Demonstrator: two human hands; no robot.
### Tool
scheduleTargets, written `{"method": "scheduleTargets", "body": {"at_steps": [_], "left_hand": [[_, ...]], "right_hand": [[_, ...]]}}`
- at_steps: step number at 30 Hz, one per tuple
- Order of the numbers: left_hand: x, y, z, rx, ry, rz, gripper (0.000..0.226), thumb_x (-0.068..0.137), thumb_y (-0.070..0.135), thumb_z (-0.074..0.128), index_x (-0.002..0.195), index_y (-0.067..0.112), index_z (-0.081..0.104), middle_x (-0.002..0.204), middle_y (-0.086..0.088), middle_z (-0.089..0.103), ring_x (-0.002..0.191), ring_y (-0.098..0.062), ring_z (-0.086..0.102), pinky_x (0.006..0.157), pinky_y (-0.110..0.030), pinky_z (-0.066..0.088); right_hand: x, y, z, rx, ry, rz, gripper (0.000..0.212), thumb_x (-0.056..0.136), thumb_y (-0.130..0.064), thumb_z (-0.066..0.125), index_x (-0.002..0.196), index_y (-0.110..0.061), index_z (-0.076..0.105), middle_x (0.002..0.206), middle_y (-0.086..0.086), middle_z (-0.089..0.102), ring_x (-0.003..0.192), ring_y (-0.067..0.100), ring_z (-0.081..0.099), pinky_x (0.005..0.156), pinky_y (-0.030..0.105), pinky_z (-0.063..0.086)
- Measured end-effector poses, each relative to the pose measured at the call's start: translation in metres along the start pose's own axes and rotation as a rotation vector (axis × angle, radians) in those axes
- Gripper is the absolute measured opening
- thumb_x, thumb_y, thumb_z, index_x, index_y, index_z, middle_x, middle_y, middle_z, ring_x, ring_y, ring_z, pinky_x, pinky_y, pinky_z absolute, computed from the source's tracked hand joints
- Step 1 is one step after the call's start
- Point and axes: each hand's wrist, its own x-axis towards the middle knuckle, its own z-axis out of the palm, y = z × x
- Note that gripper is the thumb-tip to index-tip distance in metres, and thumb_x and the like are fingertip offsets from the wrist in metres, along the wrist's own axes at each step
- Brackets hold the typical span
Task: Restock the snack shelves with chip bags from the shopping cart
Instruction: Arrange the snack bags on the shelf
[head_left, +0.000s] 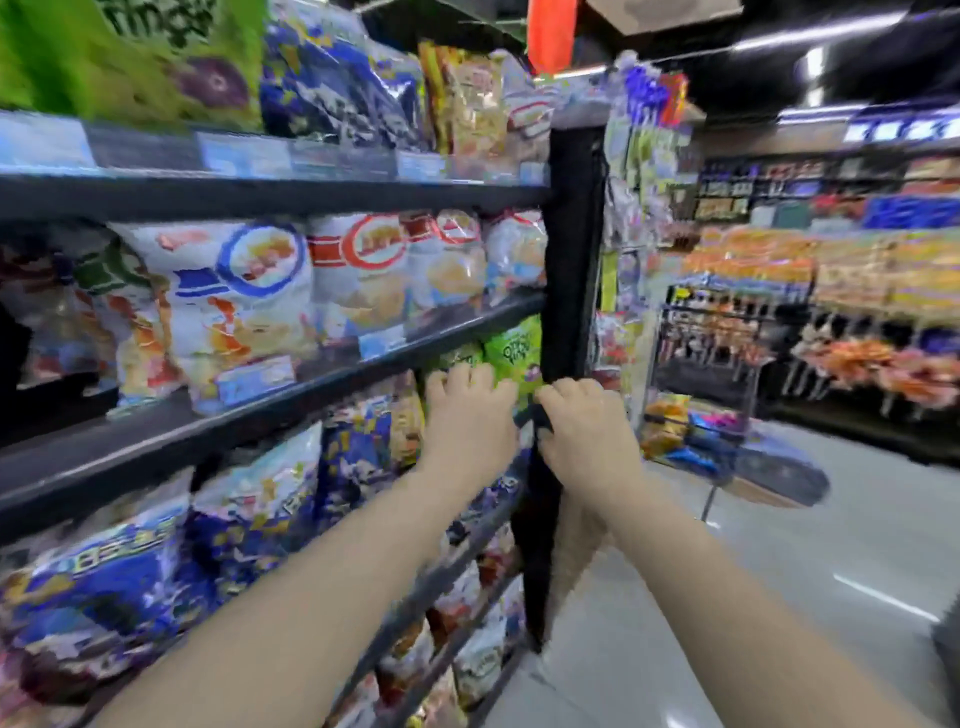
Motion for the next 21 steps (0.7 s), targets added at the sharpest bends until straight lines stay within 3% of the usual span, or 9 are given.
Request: {"method": "scheduleTargets", "body": {"at_steps": [2, 6, 12, 14, 17, 21], "left_hand": [[0.024, 0.057, 0.026, -0.044, 0.007, 0.05, 0.02, 0.063, 0.028, 0.063, 0.082, 0.021, 0.064, 0.085, -0.005, 0.061, 0.085, -0.031, 0.056, 0.077, -0.041, 0.037], [0.061, 0.157, 0.083, -0.112, -0.04, 0.125, 0.018, 0.066, 0.026, 0.066, 0.083, 0.02, 0.064, 0.084, -0.005, 0.059, 0.085, -0.031, 0.055, 0.076, -0.04, 0.035], [0.081, 0.276, 0.171, -0.267, -0.295, 0.179, 0.024, 0.063, 0.024, 0.073, 0.086, 0.02, 0.067, 0.082, -0.002, 0.061, 0.081, -0.029, 0.057, 0.074, -0.04, 0.044], [0.082, 0.306, 0.2, -0.298, -0.4, 0.21, 0.019, 0.07, 0.024, 0.07, 0.089, 0.02, 0.067, 0.088, -0.002, 0.06, 0.086, -0.029, 0.056, 0.077, -0.041, 0.042], [0.092, 0.34, 0.249, -0.343, -0.522, 0.249, 0.03, 0.088, 0.02, 0.051, 0.116, 0.022, 0.06, 0.116, -0.003, 0.055, 0.113, -0.029, 0.046, 0.093, -0.041, 0.031], [0.135, 0.369, 0.312, -0.4, -0.597, 0.288, 0.04, 0.092, 0.017, 0.046, 0.13, 0.026, 0.054, 0.127, -0.002, 0.05, 0.122, -0.026, 0.039, 0.101, -0.043, 0.029]], "right_hand": [[-0.014, 0.058, 0.013, -0.018, -0.044, 0.062, 0.034, 0.07, -0.016, 0.073, 0.101, -0.014, 0.061, 0.091, 0.007, 0.061, 0.084, 0.033, 0.057, 0.066, 0.039, 0.044], [-0.045, 0.159, 0.045, -0.037, -0.118, 0.197, 0.034, 0.061, -0.009, 0.076, 0.092, -0.013, 0.064, 0.085, 0.008, 0.063, 0.079, 0.034, 0.059, 0.06, 0.039, 0.045], [-0.098, 0.27, 0.105, -0.041, -0.298, 0.388, 0.031, 0.053, -0.012, 0.079, 0.08, -0.015, 0.063, 0.077, 0.005, 0.061, 0.073, 0.033, 0.06, 0.058, 0.035, 0.044], [-0.115, 0.298, 0.126, -0.049, -0.406, 0.456, 0.031, 0.064, -0.019, 0.077, 0.092, -0.016, 0.064, 0.091, 0.004, 0.063, 0.087, 0.032, 0.06, 0.069, 0.036, 0.045], [-0.131, 0.341, 0.166, -0.056, -0.5, 0.518, 0.032, 0.089, -0.025, 0.057, 0.121, -0.021, 0.054, 0.123, 0.0, 0.055, 0.117, 0.027, 0.047, 0.09, 0.034, 0.036], [-0.128, 0.394, 0.218, -0.012, -0.514, 0.675, 0.038, 0.092, -0.024, 0.053, 0.129, -0.023, 0.049, 0.131, -0.001, 0.051, 0.122, 0.024, 0.043, 0.095, 0.035, 0.034]]}}
